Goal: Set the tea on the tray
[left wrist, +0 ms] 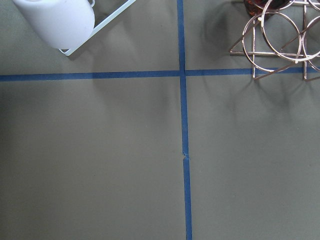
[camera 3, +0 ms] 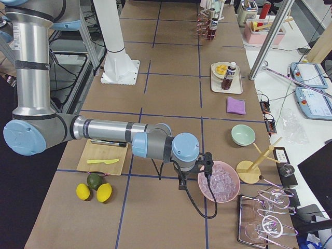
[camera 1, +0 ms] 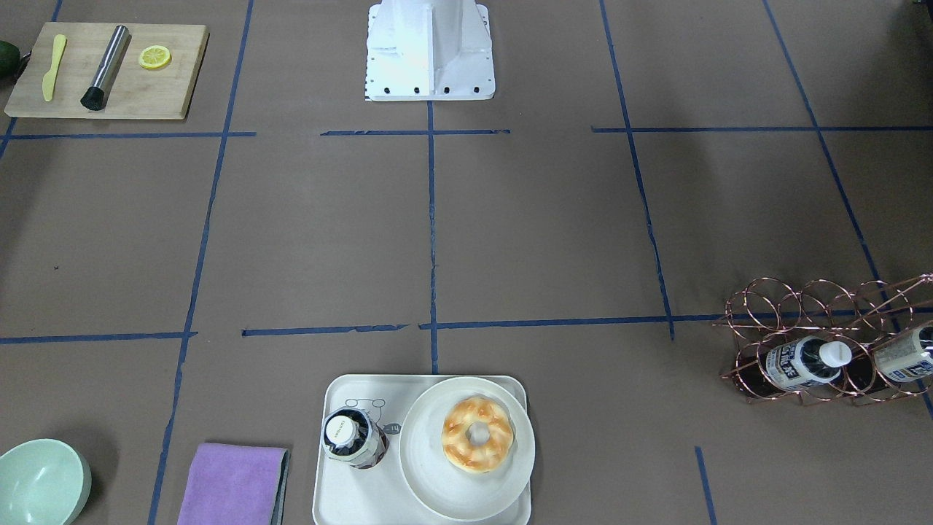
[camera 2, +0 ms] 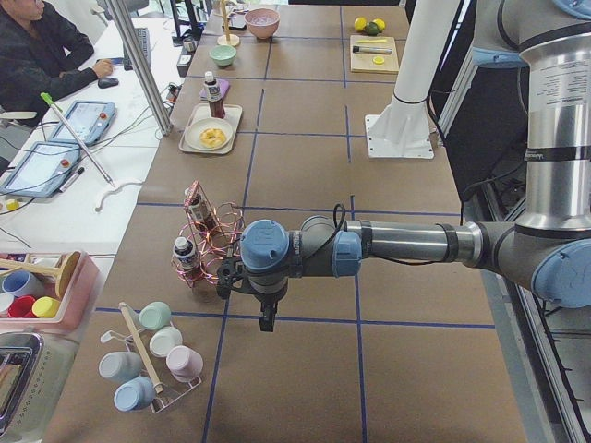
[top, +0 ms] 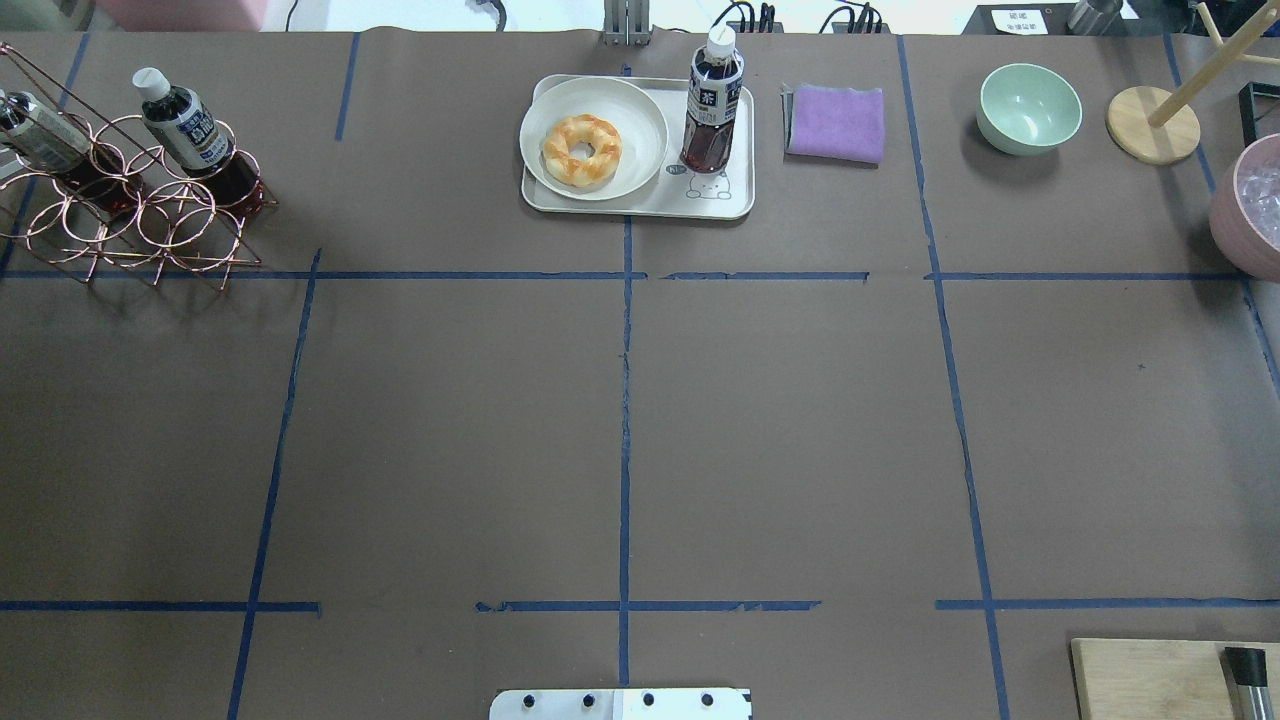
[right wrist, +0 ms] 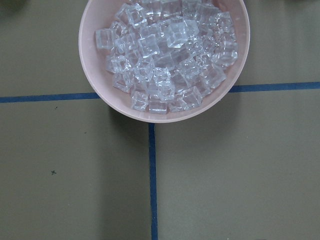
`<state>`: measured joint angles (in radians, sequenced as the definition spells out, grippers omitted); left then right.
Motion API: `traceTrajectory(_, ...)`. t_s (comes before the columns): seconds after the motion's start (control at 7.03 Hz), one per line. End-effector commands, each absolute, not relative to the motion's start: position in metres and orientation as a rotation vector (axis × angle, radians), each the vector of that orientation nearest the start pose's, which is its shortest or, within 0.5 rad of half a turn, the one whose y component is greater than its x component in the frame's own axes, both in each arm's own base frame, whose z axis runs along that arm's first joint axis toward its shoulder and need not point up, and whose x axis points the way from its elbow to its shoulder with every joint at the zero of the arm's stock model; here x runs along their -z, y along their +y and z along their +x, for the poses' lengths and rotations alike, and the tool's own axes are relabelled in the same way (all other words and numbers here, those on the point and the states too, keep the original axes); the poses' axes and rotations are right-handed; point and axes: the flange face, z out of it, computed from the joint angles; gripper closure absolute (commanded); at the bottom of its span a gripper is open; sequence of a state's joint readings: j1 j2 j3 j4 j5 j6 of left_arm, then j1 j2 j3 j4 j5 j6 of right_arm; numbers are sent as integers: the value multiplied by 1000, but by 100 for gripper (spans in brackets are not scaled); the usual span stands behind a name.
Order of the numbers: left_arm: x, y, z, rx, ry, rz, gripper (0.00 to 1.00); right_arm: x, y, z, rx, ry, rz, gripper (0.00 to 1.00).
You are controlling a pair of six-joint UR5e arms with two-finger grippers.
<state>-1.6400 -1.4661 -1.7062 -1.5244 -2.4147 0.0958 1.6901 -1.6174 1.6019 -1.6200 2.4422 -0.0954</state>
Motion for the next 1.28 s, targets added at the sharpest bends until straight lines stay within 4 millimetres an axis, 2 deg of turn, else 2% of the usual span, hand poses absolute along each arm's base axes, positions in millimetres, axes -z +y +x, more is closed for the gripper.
traceTrajectory(0.0,-642,-440,-89,-15,842,51,0,-663,-459,112,-47,-869,36,0)
traceTrajectory(0.28,-652,-440,-89,-10,842,33,0,-663,-459,112,-46,-869,37,0)
traceTrajectory(1.14,-650,-442,-89,-12,839,36,0,-665,-458,113,-46,-849,35,0)
